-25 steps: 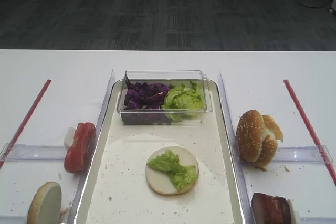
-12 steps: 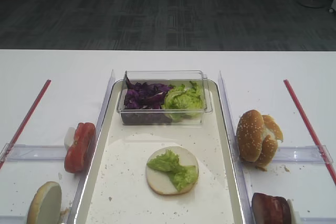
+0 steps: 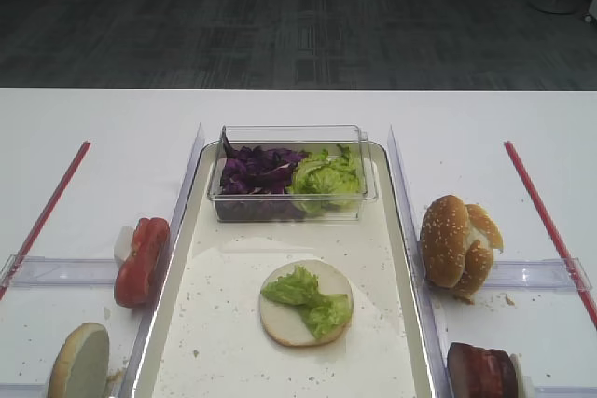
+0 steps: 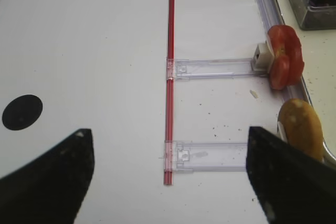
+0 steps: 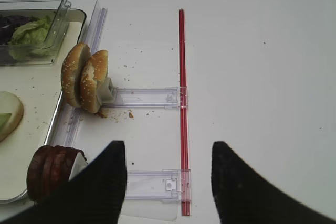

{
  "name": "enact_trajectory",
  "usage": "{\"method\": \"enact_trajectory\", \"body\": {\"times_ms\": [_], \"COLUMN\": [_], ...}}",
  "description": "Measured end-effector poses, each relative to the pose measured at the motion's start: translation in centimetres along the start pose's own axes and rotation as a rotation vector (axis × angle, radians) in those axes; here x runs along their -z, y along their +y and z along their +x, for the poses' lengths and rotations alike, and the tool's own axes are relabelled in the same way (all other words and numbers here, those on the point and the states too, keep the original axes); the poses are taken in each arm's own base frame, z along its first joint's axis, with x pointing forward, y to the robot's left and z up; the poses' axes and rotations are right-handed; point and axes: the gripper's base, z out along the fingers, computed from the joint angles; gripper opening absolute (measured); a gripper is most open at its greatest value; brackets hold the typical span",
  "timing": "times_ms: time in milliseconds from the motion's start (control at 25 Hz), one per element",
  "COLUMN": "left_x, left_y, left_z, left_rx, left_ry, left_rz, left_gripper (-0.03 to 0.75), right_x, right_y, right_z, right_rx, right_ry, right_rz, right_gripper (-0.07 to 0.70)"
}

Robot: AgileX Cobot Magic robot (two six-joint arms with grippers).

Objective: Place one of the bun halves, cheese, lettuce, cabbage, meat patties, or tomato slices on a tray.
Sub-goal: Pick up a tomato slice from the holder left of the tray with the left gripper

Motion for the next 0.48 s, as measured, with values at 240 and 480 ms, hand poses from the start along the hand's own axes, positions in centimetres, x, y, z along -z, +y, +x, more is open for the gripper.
{"method": "enact_trajectory", "body": {"times_ms": [240, 480], "left_x": [0.0, -2.6], "left_y": [0.0, -0.3], "left_z": [0.0, -1.6], "left_rx": [0.008, -0.014], "left_ry": [0.002, 0.213], "left_rz": [-0.002, -0.013], "left_gripper": [0.545, 0.545], "right_x": [0.0, 0.0], "right_y": [0.0, 0.0], "right_z": [0.0, 0.0], "right_rx": [0.0, 0.0], "right_ry": [0.0, 0.0], "right_rz": [0.0, 0.0], "right_gripper": [0.364, 0.312]}}
